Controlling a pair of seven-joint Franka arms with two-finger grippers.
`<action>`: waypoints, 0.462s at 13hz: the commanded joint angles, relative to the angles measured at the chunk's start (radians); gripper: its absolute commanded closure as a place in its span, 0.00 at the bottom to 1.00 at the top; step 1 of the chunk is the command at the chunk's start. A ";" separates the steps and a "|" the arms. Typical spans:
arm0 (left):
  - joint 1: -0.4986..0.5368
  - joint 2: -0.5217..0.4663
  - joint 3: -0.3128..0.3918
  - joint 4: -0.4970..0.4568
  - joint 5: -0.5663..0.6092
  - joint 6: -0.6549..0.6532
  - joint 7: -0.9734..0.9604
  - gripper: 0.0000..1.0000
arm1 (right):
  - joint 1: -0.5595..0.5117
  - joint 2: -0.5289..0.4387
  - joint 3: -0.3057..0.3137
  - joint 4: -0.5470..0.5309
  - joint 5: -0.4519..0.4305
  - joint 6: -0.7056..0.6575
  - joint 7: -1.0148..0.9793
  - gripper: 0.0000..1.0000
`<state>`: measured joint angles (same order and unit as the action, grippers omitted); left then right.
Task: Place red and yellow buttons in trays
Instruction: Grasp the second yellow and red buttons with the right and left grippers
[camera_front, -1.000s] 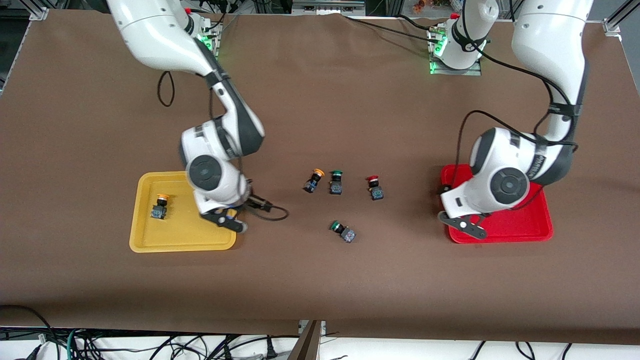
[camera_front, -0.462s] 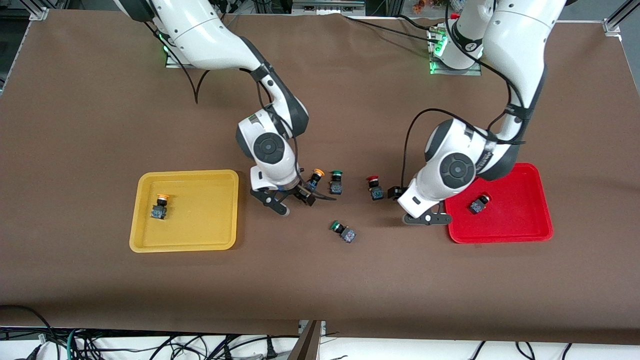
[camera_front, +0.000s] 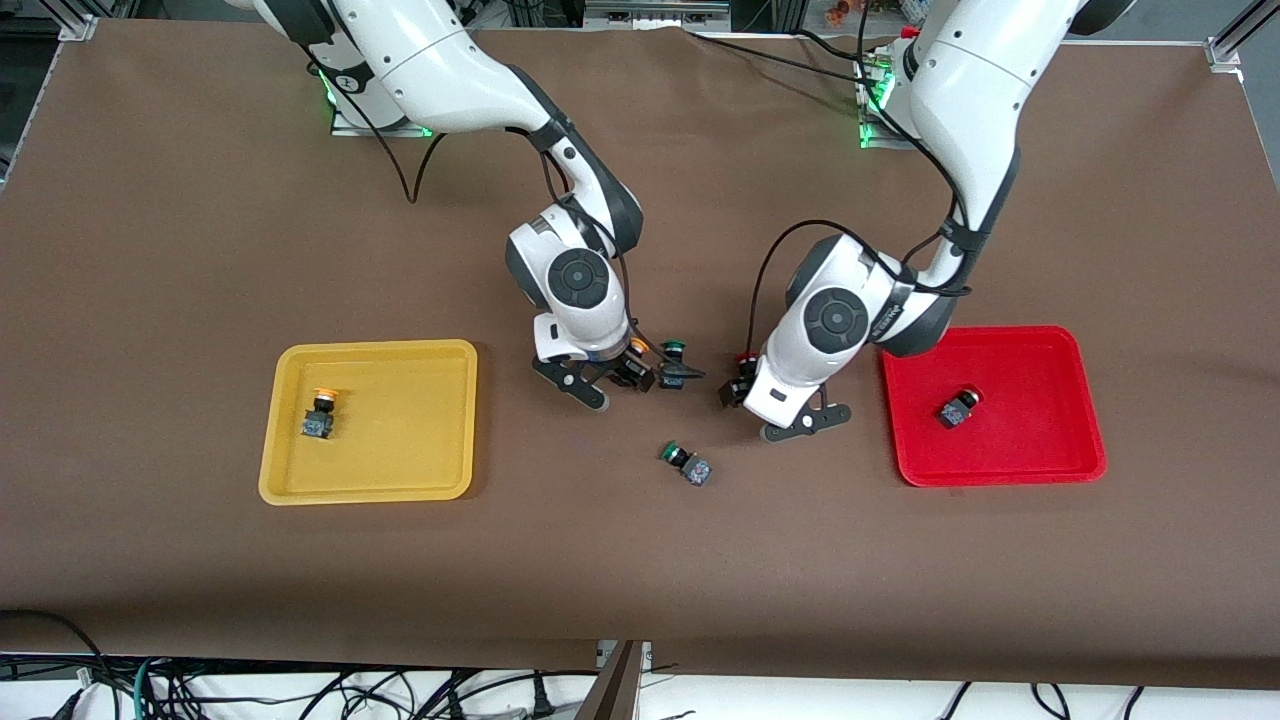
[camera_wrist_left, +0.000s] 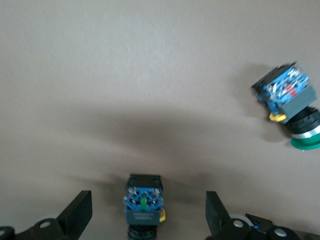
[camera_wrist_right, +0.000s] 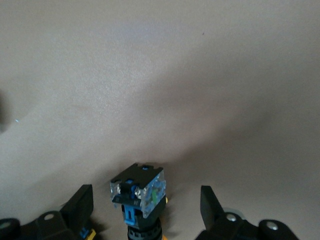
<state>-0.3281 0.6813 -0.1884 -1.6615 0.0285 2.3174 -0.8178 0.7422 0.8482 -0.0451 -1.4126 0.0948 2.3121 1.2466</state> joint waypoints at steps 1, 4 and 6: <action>-0.003 -0.014 0.004 -0.052 -0.012 0.019 -0.023 0.00 | 0.012 0.005 -0.012 0.003 0.006 0.006 0.007 0.76; -0.035 0.010 0.004 -0.064 -0.009 0.043 -0.021 0.00 | 0.002 0.000 -0.012 0.006 0.009 0.003 -0.007 1.00; -0.038 0.023 0.004 -0.066 -0.001 0.083 -0.018 0.34 | -0.027 -0.011 -0.013 0.007 0.009 -0.007 -0.016 1.00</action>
<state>-0.3542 0.6978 -0.1893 -1.7205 0.0285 2.3624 -0.8335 0.7377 0.8443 -0.0583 -1.4110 0.0949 2.3049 1.2457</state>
